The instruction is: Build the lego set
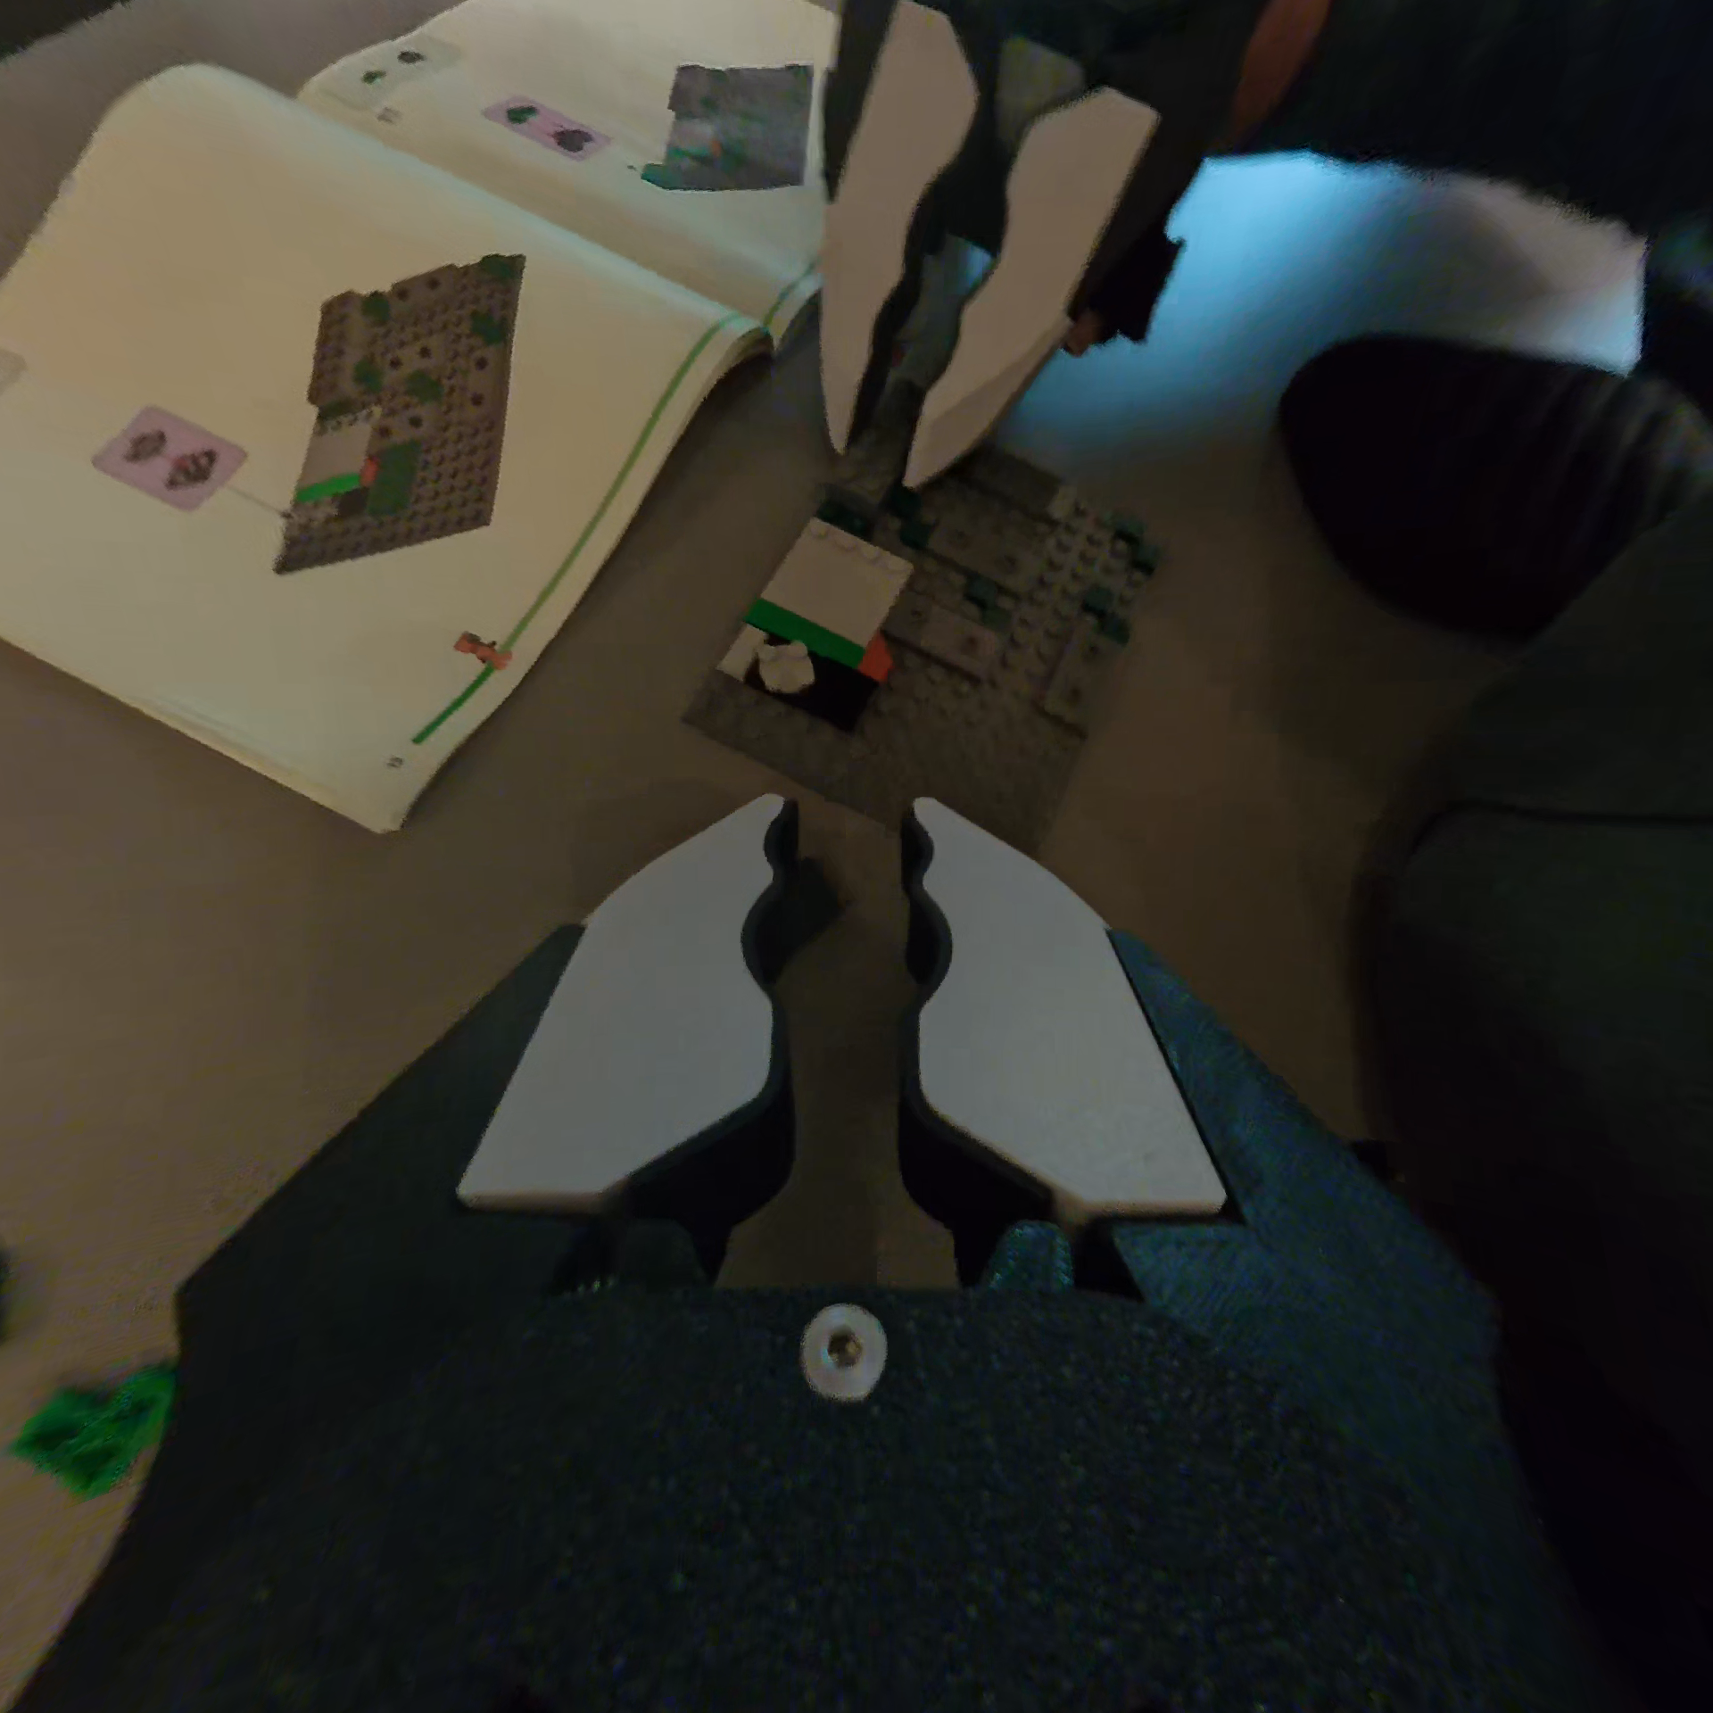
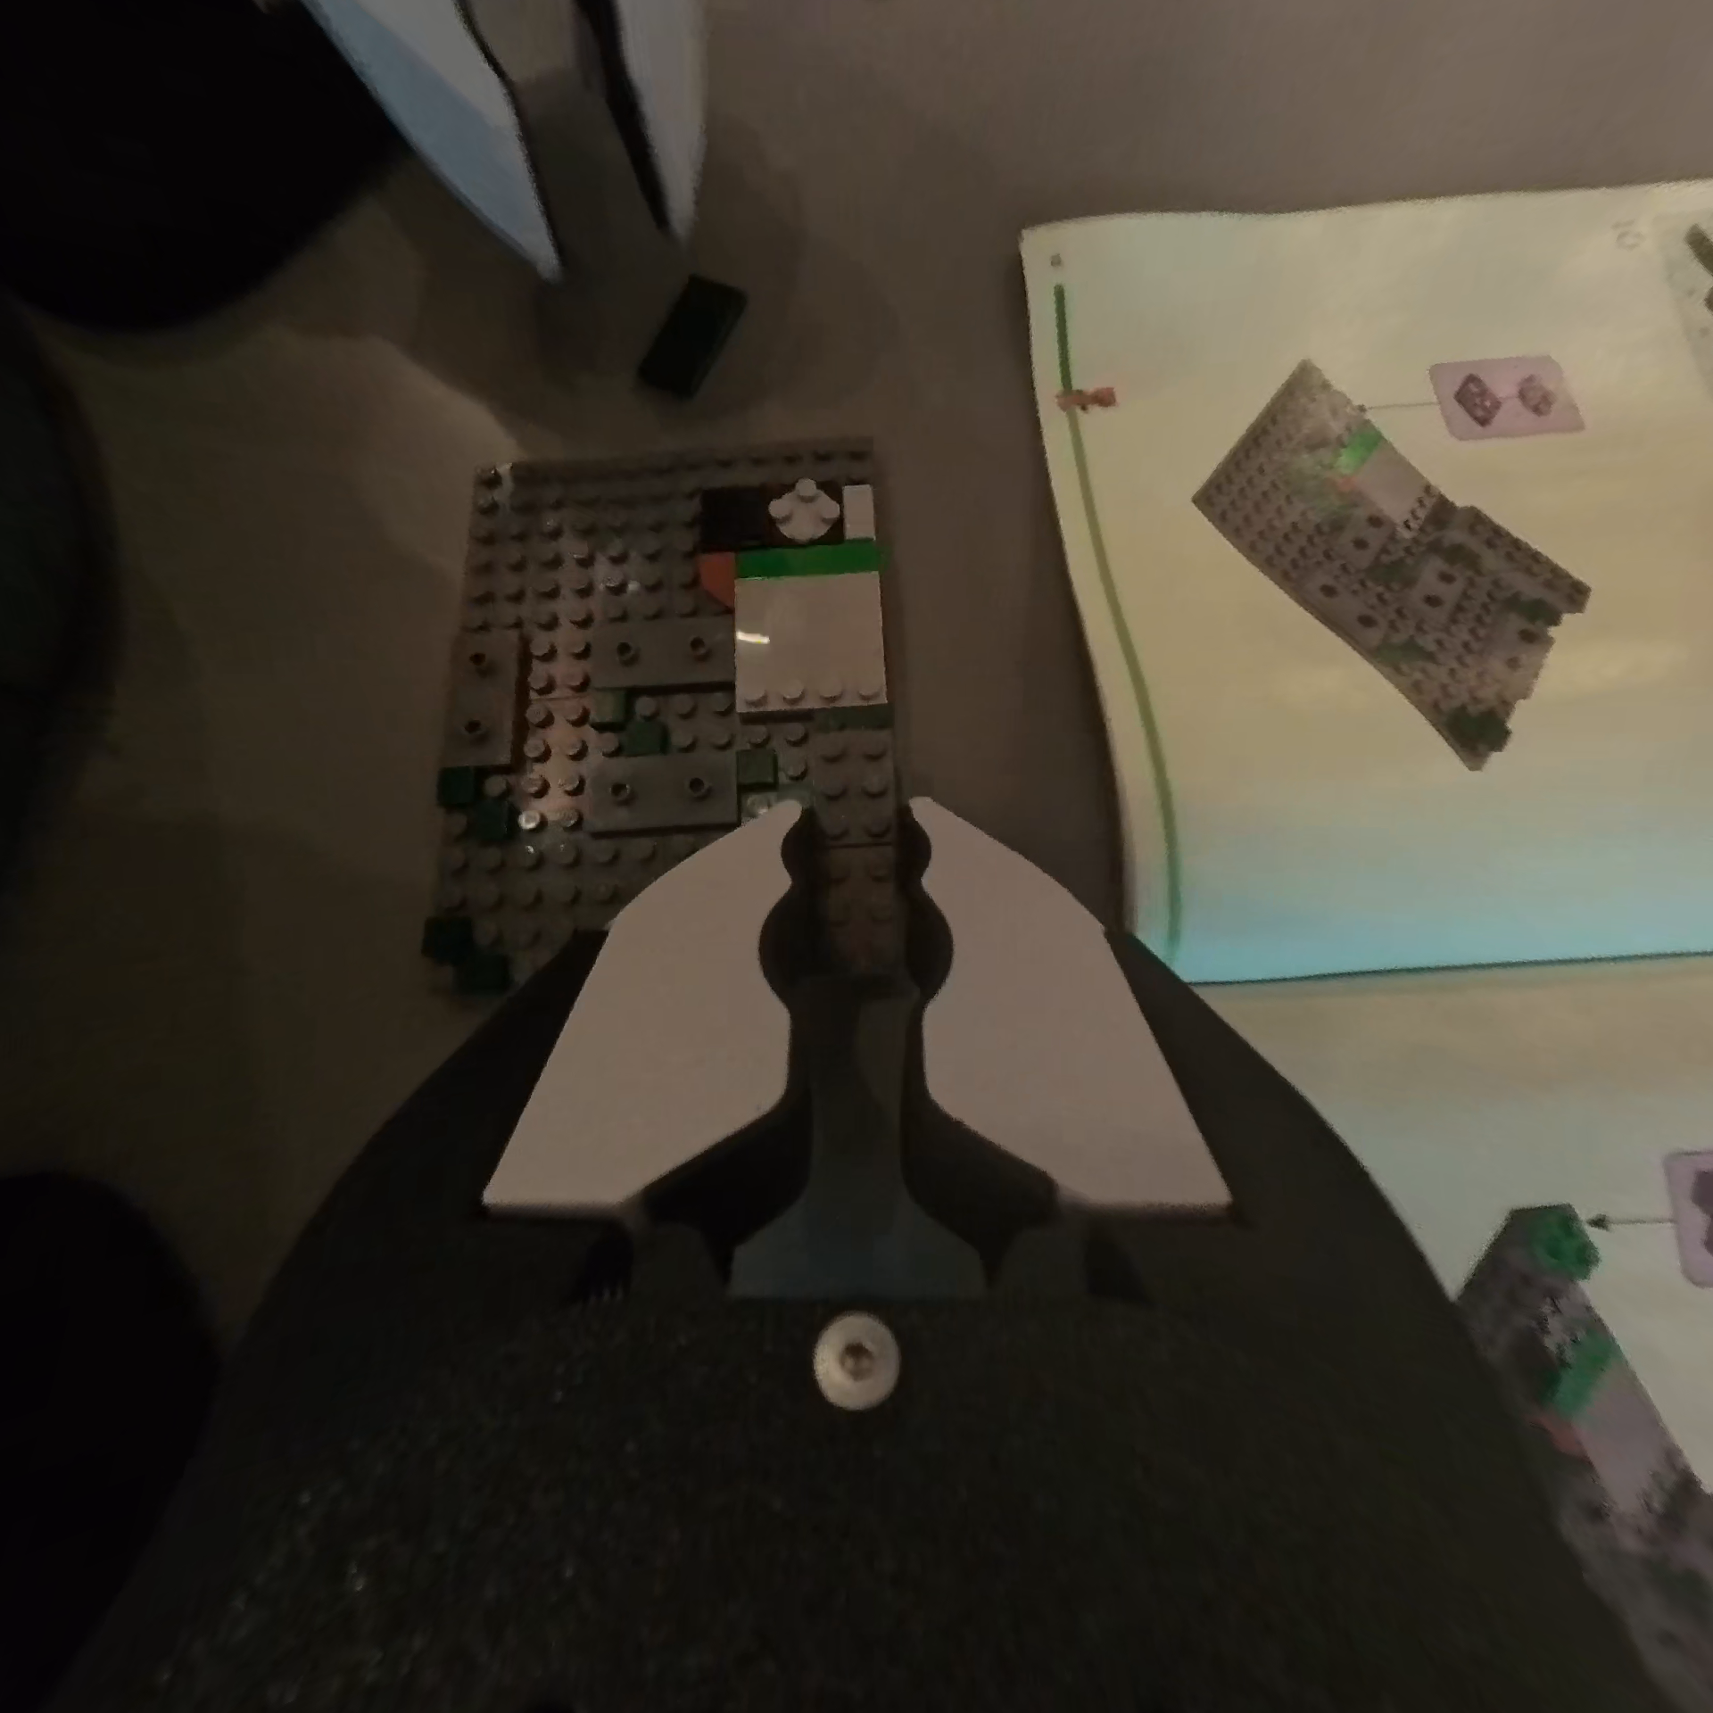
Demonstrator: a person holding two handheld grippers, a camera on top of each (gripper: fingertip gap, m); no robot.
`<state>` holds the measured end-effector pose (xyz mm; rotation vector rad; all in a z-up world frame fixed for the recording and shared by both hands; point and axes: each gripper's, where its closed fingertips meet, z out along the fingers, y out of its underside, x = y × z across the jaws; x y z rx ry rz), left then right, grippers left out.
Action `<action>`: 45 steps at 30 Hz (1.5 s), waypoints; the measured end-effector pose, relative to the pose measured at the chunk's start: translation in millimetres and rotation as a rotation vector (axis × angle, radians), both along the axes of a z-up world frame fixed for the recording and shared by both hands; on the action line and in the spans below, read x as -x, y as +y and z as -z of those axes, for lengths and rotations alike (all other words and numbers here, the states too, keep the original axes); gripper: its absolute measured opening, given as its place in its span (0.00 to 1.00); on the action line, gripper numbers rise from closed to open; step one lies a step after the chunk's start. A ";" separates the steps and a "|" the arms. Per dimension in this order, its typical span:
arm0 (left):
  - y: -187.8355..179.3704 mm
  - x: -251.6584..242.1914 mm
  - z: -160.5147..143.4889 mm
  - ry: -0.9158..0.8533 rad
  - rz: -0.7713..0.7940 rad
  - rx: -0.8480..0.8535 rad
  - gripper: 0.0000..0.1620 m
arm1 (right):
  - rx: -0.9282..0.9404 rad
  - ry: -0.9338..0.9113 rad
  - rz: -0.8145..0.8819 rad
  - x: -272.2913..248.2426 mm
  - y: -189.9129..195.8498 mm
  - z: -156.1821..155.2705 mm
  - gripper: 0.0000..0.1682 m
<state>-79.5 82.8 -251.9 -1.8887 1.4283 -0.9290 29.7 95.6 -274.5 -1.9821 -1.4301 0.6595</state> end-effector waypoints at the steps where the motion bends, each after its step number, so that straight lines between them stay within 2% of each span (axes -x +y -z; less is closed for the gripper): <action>1: 0.9 -1.5 0.2 -0.011 -0.017 0.033 0.13 | -0.002 0.013 -0.003 0.9 -2.7 -2.9 0.09; 7: 1.1 -11.8 -7.7 -0.139 -0.095 0.312 0.19 | -0.038 0.088 -0.007 3.5 -16.5 -28.1 0.09; 13: -12.1 -28.2 -28.5 -0.338 -0.119 0.692 0.24 | -0.116 0.113 -0.006 4.7 -25.7 -46.2 0.09; 18: -24.9 -42.8 -32.7 -0.420 -0.139 0.891 0.25 | -0.148 0.110 -0.005 6.6 -28.3 -53.8 0.09; 22: -26.2 -48.4 -32.6 -0.465 -0.175 0.959 0.20 | -0.161 0.101 -0.004 6.3 -29.4 -56.0 0.09; 30: -25.1 -47.9 -29.1 -0.487 -0.227 0.987 0.07 | -0.186 0.088 -0.002 8.9 -31.7 -60.8 0.09; 45: -29.3 -43.5 -38.9 -0.542 -0.180 0.921 0.05 | -0.256 0.051 0.004 12.4 -34.7 -69.4 0.09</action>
